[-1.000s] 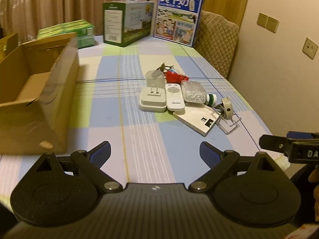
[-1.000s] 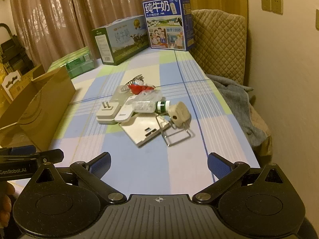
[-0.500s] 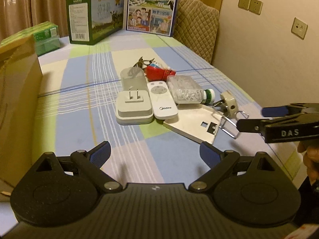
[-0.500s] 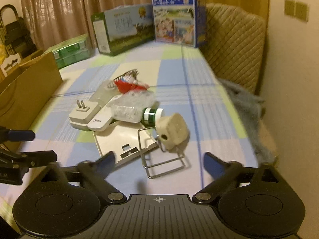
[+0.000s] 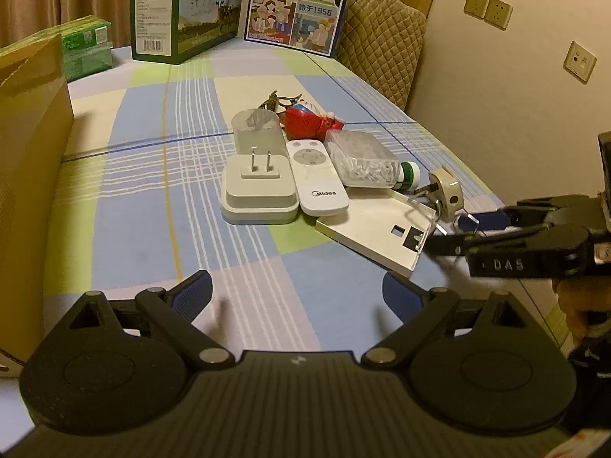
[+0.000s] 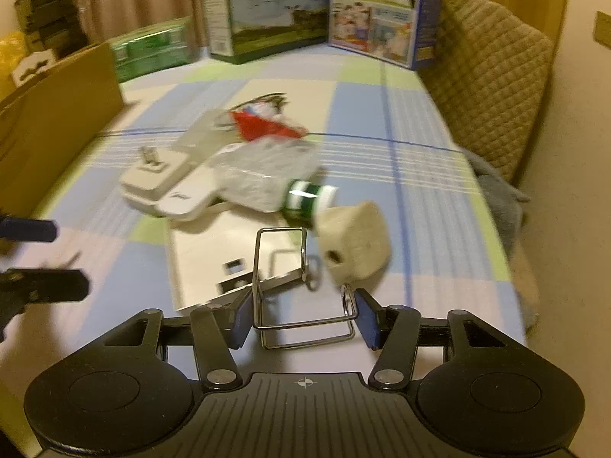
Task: Organize rigid objects
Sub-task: 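Grasp the metal wire stand with the right tool while the left tool grasps the white square plate, then lift the white plate with the left tool while the right tool lifts the wire stand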
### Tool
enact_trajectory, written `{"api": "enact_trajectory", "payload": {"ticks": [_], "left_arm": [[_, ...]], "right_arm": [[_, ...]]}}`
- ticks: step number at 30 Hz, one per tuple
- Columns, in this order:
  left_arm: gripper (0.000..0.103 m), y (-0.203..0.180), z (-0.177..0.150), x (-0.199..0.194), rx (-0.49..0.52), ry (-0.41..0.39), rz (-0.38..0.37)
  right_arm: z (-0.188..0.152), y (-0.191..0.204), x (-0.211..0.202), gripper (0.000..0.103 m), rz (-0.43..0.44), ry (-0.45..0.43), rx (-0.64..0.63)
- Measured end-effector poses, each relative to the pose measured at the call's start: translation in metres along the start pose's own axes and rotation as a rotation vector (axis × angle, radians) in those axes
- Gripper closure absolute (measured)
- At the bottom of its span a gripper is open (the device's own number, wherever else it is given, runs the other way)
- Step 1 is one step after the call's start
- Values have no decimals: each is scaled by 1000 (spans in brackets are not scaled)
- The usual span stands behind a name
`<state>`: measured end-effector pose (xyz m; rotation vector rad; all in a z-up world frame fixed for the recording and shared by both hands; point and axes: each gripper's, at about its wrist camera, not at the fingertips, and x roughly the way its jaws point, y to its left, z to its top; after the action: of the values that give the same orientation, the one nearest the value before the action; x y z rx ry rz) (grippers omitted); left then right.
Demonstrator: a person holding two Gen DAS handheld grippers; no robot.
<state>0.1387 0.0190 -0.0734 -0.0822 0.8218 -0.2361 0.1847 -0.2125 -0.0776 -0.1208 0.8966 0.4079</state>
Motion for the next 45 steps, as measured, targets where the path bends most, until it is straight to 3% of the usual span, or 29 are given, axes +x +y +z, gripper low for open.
{"api": "enact_trajectory", "payload": {"ticks": [8,16,20,23,26,28,31,36,40,45], "left_arm": [[9,10,0,-8,-22,-9,16],[9,12,-1,-11,-20,-16,28],[9,12,1,-13,-21,-16,35],[11,1,2,-9,17,-18,17],[24,-20,2,1,95,-17,-32],[41,-36,3,9,155,-17,-72],[68,-56,4,21,233,-17,-124],[90,-78,6,45,330,-2,-161],[102,-84,4,56,391,49,-150],[101,-63,-4,37,357,119,-126]], "right_arm": [[-12,29,-9,51,180,19,-44],[-18,42,-16,52,304,30,-58],[-20,34,-31,52,259,-2,10],[-24,20,-49,52,158,-61,78],[-24,0,-60,52,54,-117,160],[-23,-12,-63,52,4,-131,212],[-20,-22,-62,52,-16,-145,263],[-19,-26,-61,52,-19,-152,275],[-23,-28,-61,52,-20,-148,274],[-22,-20,-58,52,-7,-132,237]]}}
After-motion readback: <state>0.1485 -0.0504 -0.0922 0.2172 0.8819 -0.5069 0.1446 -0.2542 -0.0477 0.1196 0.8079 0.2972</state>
